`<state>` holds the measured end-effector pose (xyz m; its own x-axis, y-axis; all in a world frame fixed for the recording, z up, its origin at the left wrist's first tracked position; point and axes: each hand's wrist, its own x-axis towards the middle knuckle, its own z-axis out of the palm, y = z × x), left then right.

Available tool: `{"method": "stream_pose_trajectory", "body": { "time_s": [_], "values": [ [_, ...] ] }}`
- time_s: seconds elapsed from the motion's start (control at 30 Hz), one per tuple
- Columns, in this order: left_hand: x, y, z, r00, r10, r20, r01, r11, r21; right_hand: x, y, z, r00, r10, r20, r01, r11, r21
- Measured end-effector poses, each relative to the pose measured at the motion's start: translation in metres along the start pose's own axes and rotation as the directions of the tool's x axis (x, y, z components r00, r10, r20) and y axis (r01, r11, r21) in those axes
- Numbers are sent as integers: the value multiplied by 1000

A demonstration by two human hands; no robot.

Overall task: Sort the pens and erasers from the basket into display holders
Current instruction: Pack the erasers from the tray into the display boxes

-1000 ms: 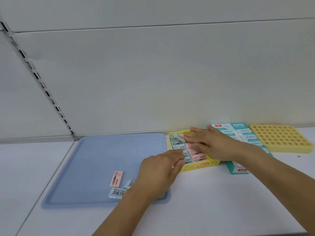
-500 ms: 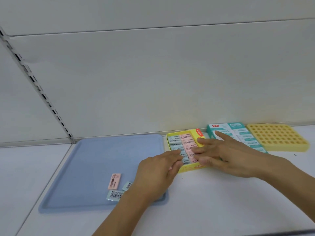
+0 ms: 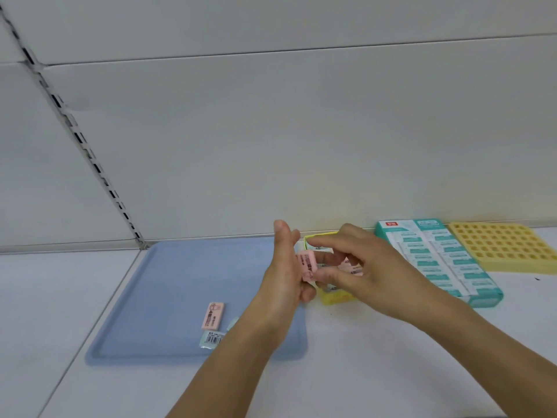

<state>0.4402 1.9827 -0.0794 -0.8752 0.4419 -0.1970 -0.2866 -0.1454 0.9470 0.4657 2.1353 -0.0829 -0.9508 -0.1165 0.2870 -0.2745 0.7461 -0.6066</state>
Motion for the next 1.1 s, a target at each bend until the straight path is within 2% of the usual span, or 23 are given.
{"method": "stream_pose_trajectory", "body": {
  "time_s": [0.1,0.17,0.23,0.3,0.33,0.37,0.47,0.6,0.67,0.73,0.9,1.1],
  "values": [
    [-10,9,8,998,48,52,-56,981,187,4,-5,3,1000,10,-28,-8,997,79],
    [-14,11,11,995,50,91,-70,971,227,4,-9,6,999,18,-41,-12,989,148],
    [-11,10,7,995,59,79,-80,953,293,4,-8,4,990,103,-99,-75,966,247],
    [2,2,-3,990,138,26,-136,896,423,7,4,-4,941,256,-223,-177,930,322],
    [12,-3,-9,978,210,12,-186,835,518,9,12,-9,909,324,-261,-232,916,328],
    [24,-8,-15,958,288,7,-225,733,642,13,21,-14,889,373,-267,-288,907,307],
    [55,-16,-20,906,423,35,-225,410,884,25,41,-21,876,449,-177,-424,891,160],
    [81,-16,-15,906,393,159,-200,65,978,42,51,-17,892,437,-111,-438,899,17],
    [86,-13,-13,900,396,181,-190,-17,982,49,54,-12,902,417,-111,-419,908,9],
    [87,-11,-11,898,403,176,-185,-17,983,54,57,-6,910,402,-102,-404,915,3],
    [87,-16,-11,910,397,122,-177,105,979,55,62,2,932,331,-151,-345,935,-80],
    [90,-19,-14,901,422,95,-182,170,969,51,69,2,965,208,-157,-247,922,-297]
  ]
}}
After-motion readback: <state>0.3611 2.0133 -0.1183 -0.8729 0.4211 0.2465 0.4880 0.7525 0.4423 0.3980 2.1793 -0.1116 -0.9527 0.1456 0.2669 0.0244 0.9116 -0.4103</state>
